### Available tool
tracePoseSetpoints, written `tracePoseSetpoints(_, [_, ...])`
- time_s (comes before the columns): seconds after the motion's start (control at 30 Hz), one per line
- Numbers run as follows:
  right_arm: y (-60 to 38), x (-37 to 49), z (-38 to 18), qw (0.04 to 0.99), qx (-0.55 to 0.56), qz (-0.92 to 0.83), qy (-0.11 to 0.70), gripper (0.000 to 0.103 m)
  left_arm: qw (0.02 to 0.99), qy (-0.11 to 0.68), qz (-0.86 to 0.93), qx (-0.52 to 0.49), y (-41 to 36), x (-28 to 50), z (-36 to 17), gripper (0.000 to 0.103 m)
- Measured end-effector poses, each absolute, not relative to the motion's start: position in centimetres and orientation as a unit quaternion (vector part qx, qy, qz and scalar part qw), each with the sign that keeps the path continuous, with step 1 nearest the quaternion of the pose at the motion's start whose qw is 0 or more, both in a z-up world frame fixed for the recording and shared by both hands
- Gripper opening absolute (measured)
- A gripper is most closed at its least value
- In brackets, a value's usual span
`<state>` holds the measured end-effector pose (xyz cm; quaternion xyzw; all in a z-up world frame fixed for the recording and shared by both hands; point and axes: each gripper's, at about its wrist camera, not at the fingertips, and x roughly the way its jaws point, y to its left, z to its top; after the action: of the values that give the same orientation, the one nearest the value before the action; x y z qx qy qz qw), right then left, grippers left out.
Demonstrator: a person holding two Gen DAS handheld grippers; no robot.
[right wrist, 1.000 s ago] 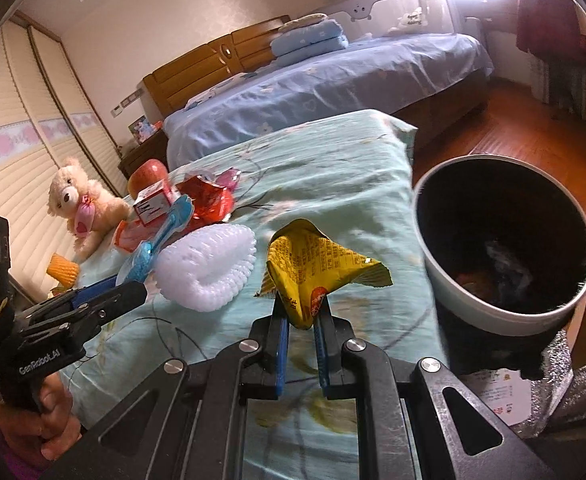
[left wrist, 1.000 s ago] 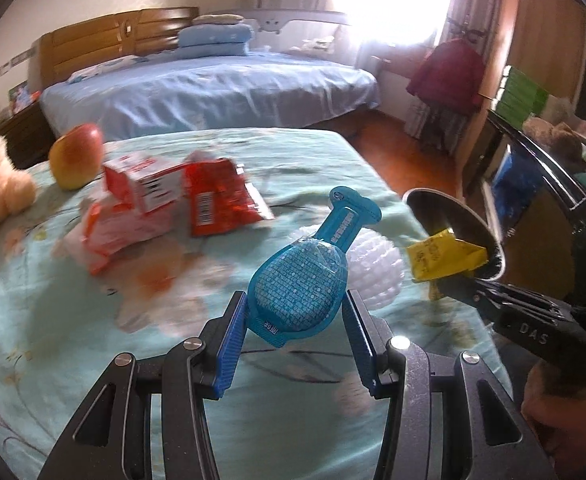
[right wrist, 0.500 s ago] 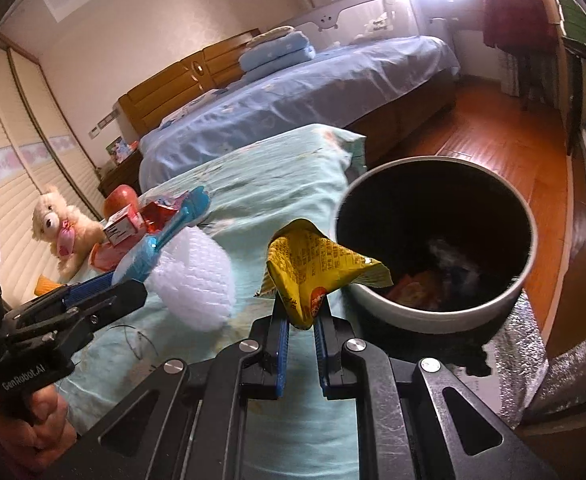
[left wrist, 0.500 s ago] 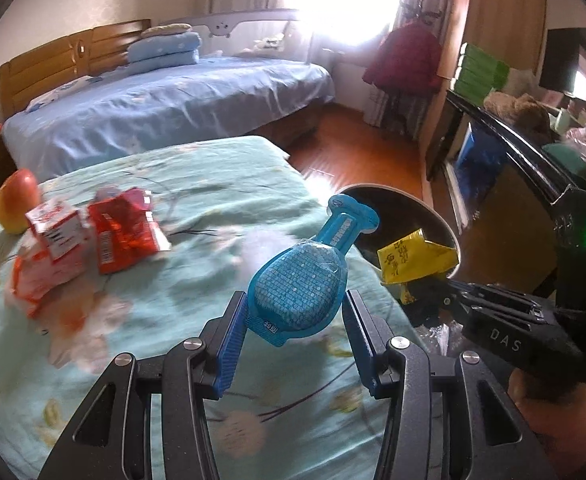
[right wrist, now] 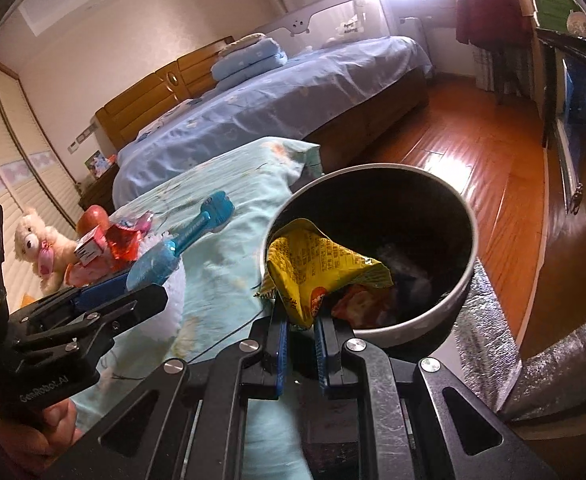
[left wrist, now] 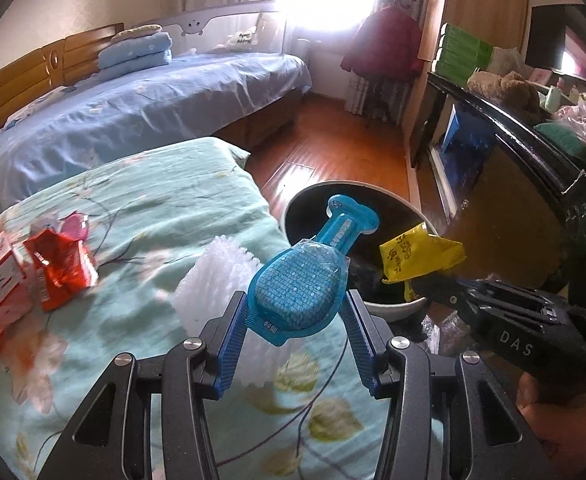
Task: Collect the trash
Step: 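Carry the blue brush and yellow wrapper over the trash bin with both tools, then open the left tool to drop the blue brush into the bin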
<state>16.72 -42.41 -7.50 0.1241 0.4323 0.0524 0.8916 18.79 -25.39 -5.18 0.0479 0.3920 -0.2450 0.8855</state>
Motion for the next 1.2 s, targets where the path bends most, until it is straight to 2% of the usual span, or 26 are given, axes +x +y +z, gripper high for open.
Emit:
tracePoseSetpoints(1.13, [-47.7, 21.8, -9.4, 0.880, 0.141, 0.013, 0.454, 0.012, 0.872, 0.416, -0.249, 0.063, -31.5, 25.4, -8.1, 0.048])
tracePoseSetpoints(1.2, [-47.8, 22.1, -9.5, 0.878, 0.142, 0.014, 0.456, 0.017, 0.873, 0.416, -0.247, 0.062, -31.4, 25.5, -8.1, 0.048])
